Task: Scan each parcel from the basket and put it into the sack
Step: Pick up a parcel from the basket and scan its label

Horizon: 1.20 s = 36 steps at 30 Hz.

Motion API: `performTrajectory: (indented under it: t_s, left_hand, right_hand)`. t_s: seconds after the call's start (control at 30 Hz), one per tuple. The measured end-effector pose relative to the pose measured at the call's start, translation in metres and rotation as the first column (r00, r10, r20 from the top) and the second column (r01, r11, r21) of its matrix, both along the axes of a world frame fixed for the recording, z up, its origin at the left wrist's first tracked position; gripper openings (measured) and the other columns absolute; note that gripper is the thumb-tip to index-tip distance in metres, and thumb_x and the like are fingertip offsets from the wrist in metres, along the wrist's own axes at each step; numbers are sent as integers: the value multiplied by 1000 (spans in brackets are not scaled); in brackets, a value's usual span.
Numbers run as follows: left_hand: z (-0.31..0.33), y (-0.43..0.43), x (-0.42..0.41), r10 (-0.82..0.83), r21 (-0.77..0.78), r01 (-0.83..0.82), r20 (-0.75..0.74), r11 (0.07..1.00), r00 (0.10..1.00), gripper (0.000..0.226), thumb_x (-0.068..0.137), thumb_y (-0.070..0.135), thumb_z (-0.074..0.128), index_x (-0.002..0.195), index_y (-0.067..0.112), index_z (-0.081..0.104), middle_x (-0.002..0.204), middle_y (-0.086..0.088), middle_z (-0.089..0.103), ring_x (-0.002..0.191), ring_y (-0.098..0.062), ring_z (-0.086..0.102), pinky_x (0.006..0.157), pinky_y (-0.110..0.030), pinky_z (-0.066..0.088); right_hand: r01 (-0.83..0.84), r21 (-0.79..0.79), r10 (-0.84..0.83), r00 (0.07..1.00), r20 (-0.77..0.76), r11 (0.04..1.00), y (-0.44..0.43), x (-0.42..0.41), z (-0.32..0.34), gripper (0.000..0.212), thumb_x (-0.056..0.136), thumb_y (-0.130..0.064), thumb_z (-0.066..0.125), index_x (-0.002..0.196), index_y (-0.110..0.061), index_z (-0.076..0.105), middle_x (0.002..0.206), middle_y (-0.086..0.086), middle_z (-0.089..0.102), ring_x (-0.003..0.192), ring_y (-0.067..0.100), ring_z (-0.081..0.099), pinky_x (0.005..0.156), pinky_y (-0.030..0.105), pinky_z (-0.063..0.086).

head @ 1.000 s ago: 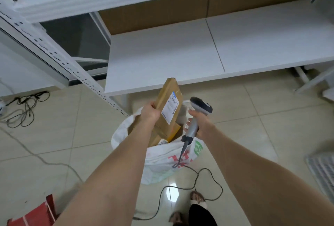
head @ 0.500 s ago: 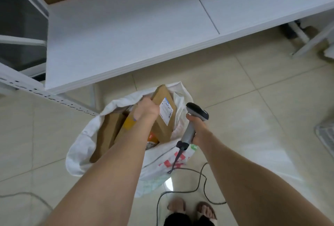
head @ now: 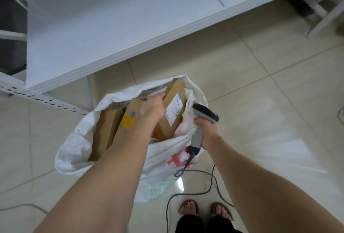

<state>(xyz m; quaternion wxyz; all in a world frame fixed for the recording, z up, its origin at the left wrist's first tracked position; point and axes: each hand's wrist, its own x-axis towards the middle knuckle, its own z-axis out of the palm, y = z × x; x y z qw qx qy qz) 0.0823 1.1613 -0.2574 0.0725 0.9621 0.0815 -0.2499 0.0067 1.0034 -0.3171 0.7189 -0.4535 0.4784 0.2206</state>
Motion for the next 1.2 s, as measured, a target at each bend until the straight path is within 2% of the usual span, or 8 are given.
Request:
performTrajectory:
  t_s: [0.1, 0.23, 0.47, 0.77, 0.9, 1.03, 1.13, 1.2]
  left_hand:
    - [-5, -13, -23, -47, -58, 46, -11, 997, 999, 58, 92, 14, 49, 143, 37, 34, 132, -7, 52, 113, -30, 56, 85, -36, 50]
    - [-4, -34, -64, -66, -177, 8, -328, 984, 942, 59, 95, 14, 47, 149, 28, 28, 147, -10, 41, 129, -31, 45, 107, -39, 38]
    - [-5, -50, -65, -137, -155, 78, -423, 985, 896, 43, 96, 9, 41, 138, 17, 46, 136, -10, 52, 119, -28, 52, 100, -37, 43]
    - [-46, -42, -132, -291, -181, 247, -786, 952, 545, 48, 93, 23, 48, 140, 17, 43, 140, -6, 47, 122, -25, 49, 99, -39, 43]
    - [-40, -14, -118, -219, -96, 224, -747, 970, 628, 54, 76, 41, 56, 124, 14, 57, 120, -5, 59, 105, -24, 57, 94, -41, 48]
    - [-29, 22, -143, -134, 4, 240, -822, 971, 554, 62, 76, 53, 58, 127, 17, 57, 125, -5, 58, 114, -26, 56, 100, -38, 44]
    - [-33, 36, -198, -9, 37, 117, -929, 992, 369, 63, 87, 53, 57, 132, 10, 52, 135, -9, 52, 118, -24, 53, 102, -34, 41]
    - [-38, 43, -213, 30, 44, 30, -931, 999, 364, 76, 84, 63, 55, 136, 8, 49, 137, -11, 51, 117, -27, 54, 99, -34, 42]
  right_hand:
    - [39, 9, -40, 995, 91, 999, -22, 1, 43, 24, 76, -2, 64, 99, -3, 63, 103, 16, 65, 94, 33, 64, 92, 51, 51]
    - [49, -42, -43, 989, 139, 998, -40, 4, 75, 9, 81, 1, 60, 87, -5, 63, 93, 14, 62, 86, 29, 61, 88, 47, 52]
    - [5, -147, 7, 997, 81, 989, -46, -17, 68, 9, 80, 2, 62, 77, -6, 60, 79, 10, 59, 73, 23, 58, 70, 34, 49]
    - [-324, -367, 314, 945, -88, 872, -42, -31, 30, 10, 80, -9, 65, 86, -4, 59, 84, 10, 56, 77, 22, 55, 78, 34, 48]
    - [-429, -606, 413, 894, -176, 670, -19, -19, 44, 19, 82, -24, 60, 94, -9, 62, 102, 9, 52, 92, 26, 55, 81, 34, 48]
    - [-364, -256, 374, 927, -10, 896, 16, -5, 61, 8, 76, -4, 62, 76, -8, 56, 82, 13, 56, 73, 27, 54, 72, 36, 51]
    - [-476, -112, 455, 874, -170, 872, 34, -24, 47, 20, 71, -5, 66, 87, -7, 54, 97, 15, 53, 90, 31, 55, 90, 44, 52]
    - [-525, -75, 491, 830, -264, 848, 36, -47, 37, 24, 74, -8, 68, 93, -7, 53, 101, 15, 52, 93, 31, 54, 92, 44, 50]
